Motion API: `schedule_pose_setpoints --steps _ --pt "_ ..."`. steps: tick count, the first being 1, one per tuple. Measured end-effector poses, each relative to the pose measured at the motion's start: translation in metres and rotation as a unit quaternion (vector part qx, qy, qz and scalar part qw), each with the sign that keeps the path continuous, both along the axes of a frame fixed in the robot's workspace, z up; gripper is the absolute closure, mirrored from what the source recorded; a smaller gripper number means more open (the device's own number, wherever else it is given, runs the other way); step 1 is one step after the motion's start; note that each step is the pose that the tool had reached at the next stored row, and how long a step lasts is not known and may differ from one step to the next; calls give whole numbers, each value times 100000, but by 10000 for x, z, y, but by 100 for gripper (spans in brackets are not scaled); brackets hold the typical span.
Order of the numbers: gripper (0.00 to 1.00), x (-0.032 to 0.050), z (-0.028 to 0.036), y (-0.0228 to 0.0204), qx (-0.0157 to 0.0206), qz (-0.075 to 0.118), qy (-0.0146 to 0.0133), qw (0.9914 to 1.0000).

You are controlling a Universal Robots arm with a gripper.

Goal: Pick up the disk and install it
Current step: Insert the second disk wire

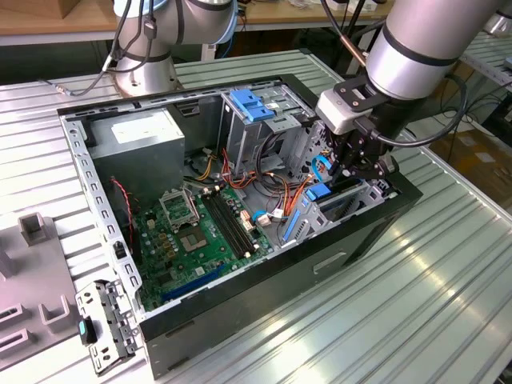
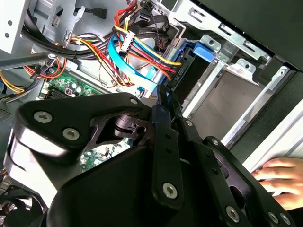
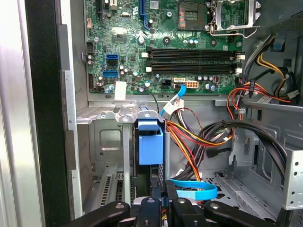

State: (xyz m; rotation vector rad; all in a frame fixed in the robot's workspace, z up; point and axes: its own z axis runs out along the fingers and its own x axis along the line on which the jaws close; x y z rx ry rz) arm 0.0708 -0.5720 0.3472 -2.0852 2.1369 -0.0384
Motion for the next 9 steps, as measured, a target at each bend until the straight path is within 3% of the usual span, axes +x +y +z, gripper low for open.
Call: schedule_pose_setpoints --steps 9 --pt "84 8 -58 -6 18 16 82 100000"
